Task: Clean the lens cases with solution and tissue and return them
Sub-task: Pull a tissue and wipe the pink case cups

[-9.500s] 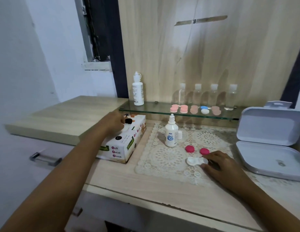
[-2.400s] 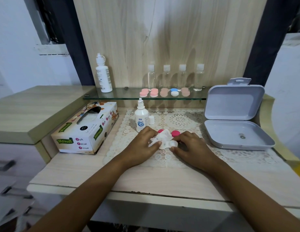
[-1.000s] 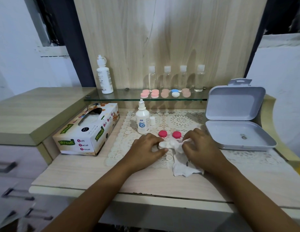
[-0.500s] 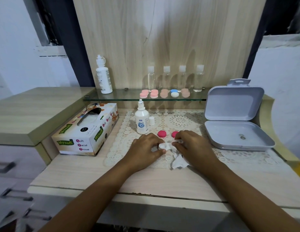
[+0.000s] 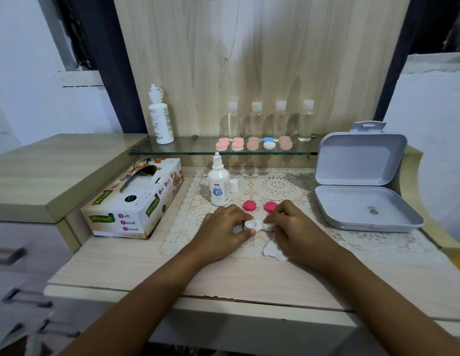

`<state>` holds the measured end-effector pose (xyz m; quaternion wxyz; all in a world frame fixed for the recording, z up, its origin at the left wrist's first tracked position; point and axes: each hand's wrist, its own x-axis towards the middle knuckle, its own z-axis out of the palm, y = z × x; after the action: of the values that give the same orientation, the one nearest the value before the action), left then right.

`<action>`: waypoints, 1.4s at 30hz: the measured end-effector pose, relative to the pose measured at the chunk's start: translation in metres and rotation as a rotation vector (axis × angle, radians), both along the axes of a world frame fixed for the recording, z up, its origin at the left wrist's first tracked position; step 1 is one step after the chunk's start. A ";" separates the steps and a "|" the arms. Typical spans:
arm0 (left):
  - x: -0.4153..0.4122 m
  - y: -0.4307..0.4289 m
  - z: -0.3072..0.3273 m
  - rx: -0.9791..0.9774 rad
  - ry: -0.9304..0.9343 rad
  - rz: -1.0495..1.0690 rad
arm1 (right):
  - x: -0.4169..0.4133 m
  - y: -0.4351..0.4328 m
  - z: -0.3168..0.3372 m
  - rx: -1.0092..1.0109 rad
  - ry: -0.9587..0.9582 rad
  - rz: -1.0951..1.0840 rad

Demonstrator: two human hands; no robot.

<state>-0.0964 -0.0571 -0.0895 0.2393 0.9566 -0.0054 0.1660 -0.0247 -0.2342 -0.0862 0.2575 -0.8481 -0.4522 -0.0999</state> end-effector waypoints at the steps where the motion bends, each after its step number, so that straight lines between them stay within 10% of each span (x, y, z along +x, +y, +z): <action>1: 0.000 0.000 0.000 -0.003 -0.001 -0.003 | 0.000 0.001 0.000 -0.012 0.002 0.002; 28: 0.002 0.003 -0.002 -0.034 -0.016 -0.018 | -0.001 -0.001 -0.002 -0.271 -0.413 -0.025; 42: 0.003 0.002 -0.001 -0.035 0.001 -0.015 | 0.010 -0.007 -0.006 -0.031 -0.145 0.015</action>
<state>-0.0932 -0.0553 -0.0910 0.2571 0.9523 -0.0097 0.1640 -0.0149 -0.2408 -0.0925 0.2116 -0.8391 -0.4776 -0.1520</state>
